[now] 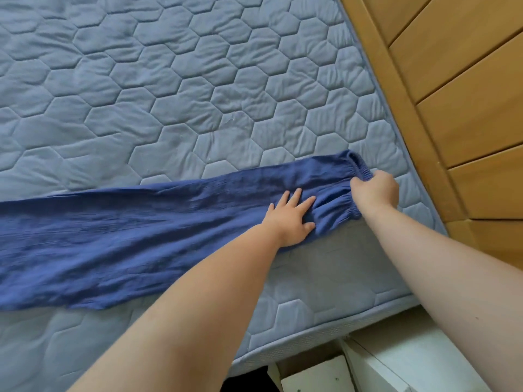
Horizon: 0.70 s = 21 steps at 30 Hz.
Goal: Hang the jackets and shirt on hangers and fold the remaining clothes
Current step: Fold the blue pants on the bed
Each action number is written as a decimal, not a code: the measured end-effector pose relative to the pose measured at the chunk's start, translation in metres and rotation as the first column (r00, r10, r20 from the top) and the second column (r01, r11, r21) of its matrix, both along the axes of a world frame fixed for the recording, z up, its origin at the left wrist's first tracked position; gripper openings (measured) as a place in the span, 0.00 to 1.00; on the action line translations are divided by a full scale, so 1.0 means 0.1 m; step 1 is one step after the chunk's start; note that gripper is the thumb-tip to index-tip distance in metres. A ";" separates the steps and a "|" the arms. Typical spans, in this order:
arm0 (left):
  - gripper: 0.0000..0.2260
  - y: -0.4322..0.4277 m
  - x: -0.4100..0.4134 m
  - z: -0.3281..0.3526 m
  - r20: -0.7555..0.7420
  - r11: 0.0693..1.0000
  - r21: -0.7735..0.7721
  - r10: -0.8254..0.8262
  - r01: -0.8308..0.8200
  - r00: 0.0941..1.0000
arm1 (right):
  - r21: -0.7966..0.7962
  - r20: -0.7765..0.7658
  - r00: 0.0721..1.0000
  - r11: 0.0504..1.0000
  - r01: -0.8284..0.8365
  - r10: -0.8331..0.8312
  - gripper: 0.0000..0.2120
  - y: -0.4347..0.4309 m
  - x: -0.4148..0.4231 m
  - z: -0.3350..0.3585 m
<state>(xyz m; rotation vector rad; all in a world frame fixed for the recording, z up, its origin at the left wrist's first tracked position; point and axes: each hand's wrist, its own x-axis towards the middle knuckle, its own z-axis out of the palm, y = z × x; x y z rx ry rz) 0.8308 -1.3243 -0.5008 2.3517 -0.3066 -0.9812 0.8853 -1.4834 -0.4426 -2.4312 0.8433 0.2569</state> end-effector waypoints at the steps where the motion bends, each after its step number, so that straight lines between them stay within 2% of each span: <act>1: 0.27 0.04 -0.02 0.04 -0.047 0.990 -0.080 0.113 -0.117 0.992 | -0.021 0.008 0.998 0.998 -0.063 0.063 0.04 0.07 -0.03 0.05; 3: 0.24 0.18 -0.09 0.08 -0.171 0.880 -0.218 0.391 -0.422 0.904 | -0.017 0.031 0.986 0.986 -0.165 0.166 0.05 0.31 -0.12 0.15; 4: 0.21 0.28 -0.13 0.09 -0.257 0.778 -0.249 0.521 -0.577 0.814 | -0.002 0.039 0.975 0.976 -0.220 0.220 0.06 0.48 -0.18 0.19; 6: 0.16 0.53 -0.24 0.11 -0.532 0.437 -0.261 0.679 -0.861 0.506 | 0.053 0.055 0.937 0.936 -0.348 0.345 0.09 0.85 -0.35 0.25; 8: 0.20 0.81 -0.34 0.09 -0.793 0.056 -0.187 0.581 -0.981 0.184 | 0.160 0.062 0.881 0.866 -0.473 0.470 0.12 1.18 -0.57 0.27; 9: 0.24 0.97 -0.39 0.07 -0.851 -0.084 -0.146 0.519 -0.986 0.082 | 0.209 0.047 0.854 0.831 -0.516 0.519 0.14 1.30 -0.66 0.26; 11: 0.26 1.23 -0.47 0.00 -0.879 -0.257 -0.085 0.474 -0.963 -0.049 | 0.219 0.008 0.825 0.804 -0.553 0.566 0.14 1.39 -0.79 0.16; 12: 0.25 1.31 -0.50 -0.04 -0.866 -0.278 -0.065 0.493 -0.958 -0.084 | 0.201 -0.005 0.831 0.815 -0.544 0.556 0.13 1.38 -0.81 0.08; 13: 0.22 1.36 -0.53 -0.06 -0.851 -0.264 -0.049 0.515 -0.963 -0.098 | 0.183 -0.008 0.850 0.837 -0.516 0.526 0.11 1.34 -0.81 0.00; 14: 0.19 1.39 -0.55 -0.07 -0.807 -0.195 -0.048 0.585 -0.980 -0.077 | 0.169 0.000 0.875 0.862 -0.478 0.485 0.09 1.30 -0.79 -0.09; 15: 0.16 1.39 -0.56 -0.07 -0.729 -0.087 -0.060 0.685 -0.994 -0.016 | 0.157 0.005 0.900 0.888 -0.432 0.436 0.09 1.26 -0.76 -0.19; 16: 0.14 1.39 -0.56 -0.06 -0.598 0.057 -0.086 0.796 -0.995 0.097 | 0.158 0.005 0.925 0.913 -0.376 0.380 0.12 1.22 -0.72 -0.26; 18: 0.18 1.36 -0.58 -0.04 -0.178 0.290 -0.108 0.935 -0.951 0.305 | 0.239 -0.044 0.973 0.948 -0.211 0.228 0.18 1.19 -0.63 -0.38; 20: 0.21 1.29 -0.62 0.07 0.234 0.462 -0.128 0.874 -0.878 0.426 | 0.368 -0.138 0.984 0.928 -0.051 0.109 0.20 1.19 -0.56 -0.46; 21: 0.22 1.26 -0.66 0.06 0.344 0.588 -0.120 0.781 -0.800 0.521 | 0.422 -0.169 0.982 0.907 -0.002 0.081 0.18 1.18 -0.54 -0.48</act>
